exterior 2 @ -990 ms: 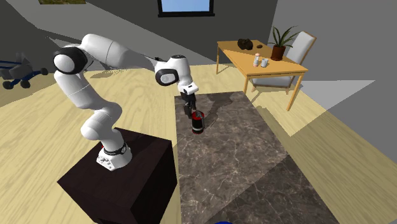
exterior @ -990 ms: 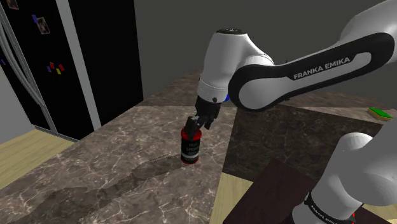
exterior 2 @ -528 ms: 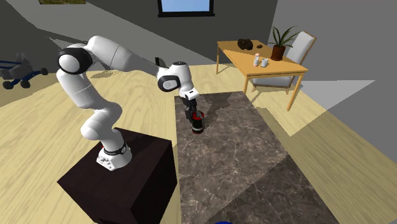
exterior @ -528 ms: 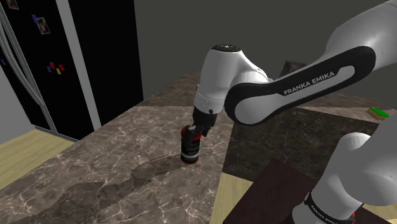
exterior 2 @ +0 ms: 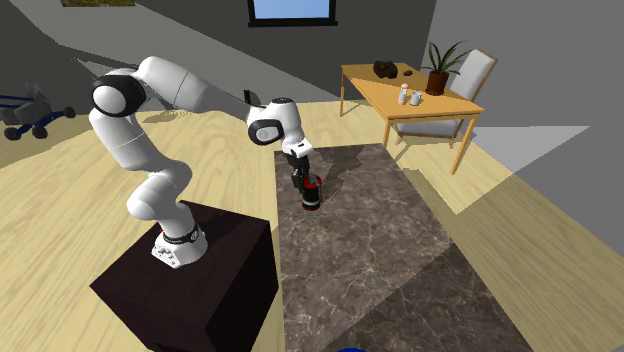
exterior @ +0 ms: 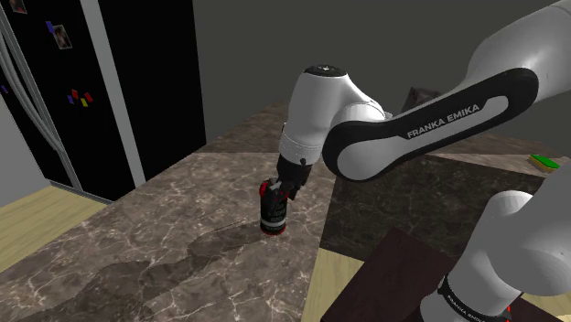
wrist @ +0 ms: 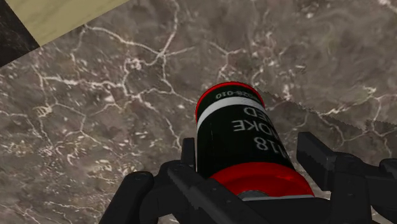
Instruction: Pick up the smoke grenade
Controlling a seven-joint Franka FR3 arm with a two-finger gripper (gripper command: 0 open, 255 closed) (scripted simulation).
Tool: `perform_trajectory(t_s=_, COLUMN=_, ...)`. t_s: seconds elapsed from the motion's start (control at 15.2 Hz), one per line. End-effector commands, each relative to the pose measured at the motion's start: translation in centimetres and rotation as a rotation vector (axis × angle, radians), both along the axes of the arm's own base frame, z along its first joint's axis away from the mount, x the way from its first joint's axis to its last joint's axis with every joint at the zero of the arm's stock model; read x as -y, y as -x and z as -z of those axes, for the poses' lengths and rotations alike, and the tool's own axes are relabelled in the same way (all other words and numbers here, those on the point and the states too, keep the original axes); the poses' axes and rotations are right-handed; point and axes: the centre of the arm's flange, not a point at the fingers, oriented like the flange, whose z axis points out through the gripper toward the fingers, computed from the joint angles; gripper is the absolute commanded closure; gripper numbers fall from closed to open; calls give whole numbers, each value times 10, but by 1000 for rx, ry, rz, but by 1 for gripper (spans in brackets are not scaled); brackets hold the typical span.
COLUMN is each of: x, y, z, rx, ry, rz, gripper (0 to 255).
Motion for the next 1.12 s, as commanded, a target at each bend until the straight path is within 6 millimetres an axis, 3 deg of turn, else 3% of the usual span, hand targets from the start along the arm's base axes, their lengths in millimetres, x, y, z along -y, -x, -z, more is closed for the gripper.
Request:
perform_trajectory(t_s=0.0, x=0, y=0, z=1, rx=-3, ry=1, rz=0, gripper=255)
perform_trajectory(t_s=0.13, x=-1, y=1, z=1, rx=-3, ry=1, rz=0, gripper=255)
perform_trajectory(t_s=1.06, x=-1, y=1, z=-73, rx=-3, ry=1, rz=0, gripper=255)
